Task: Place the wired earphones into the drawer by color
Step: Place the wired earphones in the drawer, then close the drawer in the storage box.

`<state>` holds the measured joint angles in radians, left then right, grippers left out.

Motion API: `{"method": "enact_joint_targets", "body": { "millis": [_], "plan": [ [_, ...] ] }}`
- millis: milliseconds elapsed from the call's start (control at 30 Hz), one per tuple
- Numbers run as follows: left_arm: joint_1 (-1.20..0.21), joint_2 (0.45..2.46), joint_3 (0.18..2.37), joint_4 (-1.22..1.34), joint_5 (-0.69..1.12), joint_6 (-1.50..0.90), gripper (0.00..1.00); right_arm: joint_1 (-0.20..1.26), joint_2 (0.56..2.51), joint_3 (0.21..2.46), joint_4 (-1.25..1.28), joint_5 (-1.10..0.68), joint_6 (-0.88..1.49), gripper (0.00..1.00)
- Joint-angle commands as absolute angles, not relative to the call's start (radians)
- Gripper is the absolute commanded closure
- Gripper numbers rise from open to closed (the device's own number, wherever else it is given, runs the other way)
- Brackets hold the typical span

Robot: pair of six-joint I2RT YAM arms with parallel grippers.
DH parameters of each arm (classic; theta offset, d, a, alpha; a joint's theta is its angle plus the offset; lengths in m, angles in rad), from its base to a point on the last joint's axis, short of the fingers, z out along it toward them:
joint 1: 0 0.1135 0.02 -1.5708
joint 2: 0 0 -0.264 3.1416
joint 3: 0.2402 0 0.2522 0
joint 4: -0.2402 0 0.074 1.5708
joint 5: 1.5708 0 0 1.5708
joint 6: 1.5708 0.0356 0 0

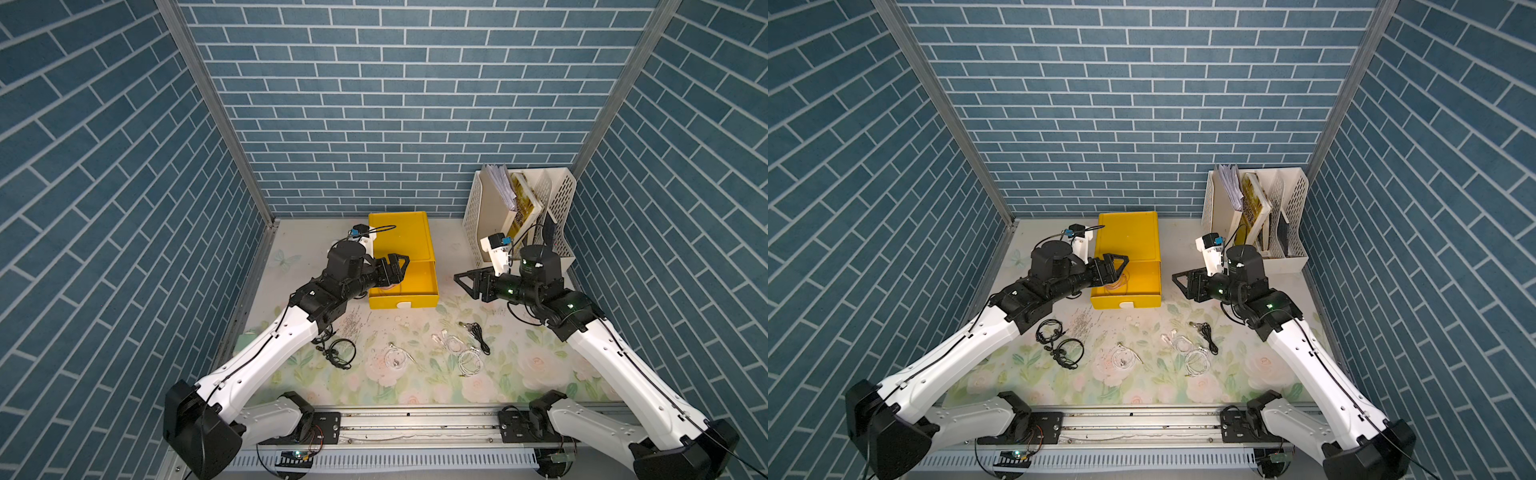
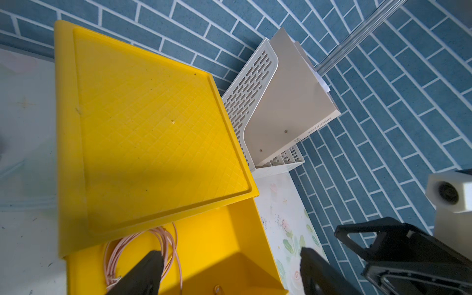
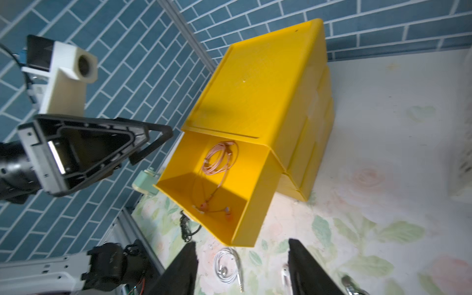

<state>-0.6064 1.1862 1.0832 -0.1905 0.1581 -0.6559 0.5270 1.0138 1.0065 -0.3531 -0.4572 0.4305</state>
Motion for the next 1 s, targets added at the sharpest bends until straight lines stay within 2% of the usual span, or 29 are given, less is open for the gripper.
{"method": "enact_joint_targets", "body": {
  "millis": [0,33,67,100,133,167,267,300,467,567,667,833,967],
  "plan": [
    [-0.594,1.165,1.170,-0.187,0.160,-0.620,0.14,0.594,0.972,0.927,-0.213,-0.525,0.511,0.59],
    [-0.588,1.172,1.197,-0.195,0.155,-0.605,0.21,0.630,0.951,0.892,-0.182,-0.480,0.537,0.73],
    [-0.580,1.186,1.224,-0.204,0.151,-0.584,0.39,0.676,0.919,0.852,-0.147,-0.402,0.565,0.86],
    [-0.573,1.201,1.245,-0.210,0.152,-0.568,0.57,0.726,0.886,0.807,-0.105,-0.333,0.595,0.92],
    [-0.560,1.223,1.268,-0.214,0.154,-0.546,0.67,0.791,0.847,0.753,-0.048,-0.256,0.630,1.00],
    [-0.546,1.248,1.291,-0.219,0.154,-0.527,0.72,0.861,0.807,0.697,0.011,-0.165,0.667,1.00],
    [-0.487,1.344,1.371,-0.224,0.193,-0.481,0.74,1.077,0.763,0.576,0.112,0.135,0.737,1.00],
    [-0.479,1.379,1.404,-0.235,0.183,-0.458,0.78,1.148,0.770,0.554,0.140,0.226,0.741,1.00],
    [-0.438,1.614,1.660,-0.343,0.183,-0.331,0.83,1.517,0.953,0.542,0.339,0.752,0.635,1.00],
    [-0.420,1.742,1.800,-0.377,0.199,-0.290,0.83,1.589,1.122,0.590,0.446,0.876,0.556,1.00],
    [-0.400,1.865,1.942,-0.416,0.219,-0.264,0.84,1.595,1.239,0.627,0.495,0.910,0.542,1.00],
    [-0.397,2.052,2.178,-0.511,0.169,-0.201,0.83,1.593,1.293,0.624,0.573,0.937,0.511,1.00],
    [-0.397,2.132,2.233,-0.517,0.154,-0.173,0.83,1.563,1.323,0.619,0.613,0.933,0.495,1.00]
  ]
}}
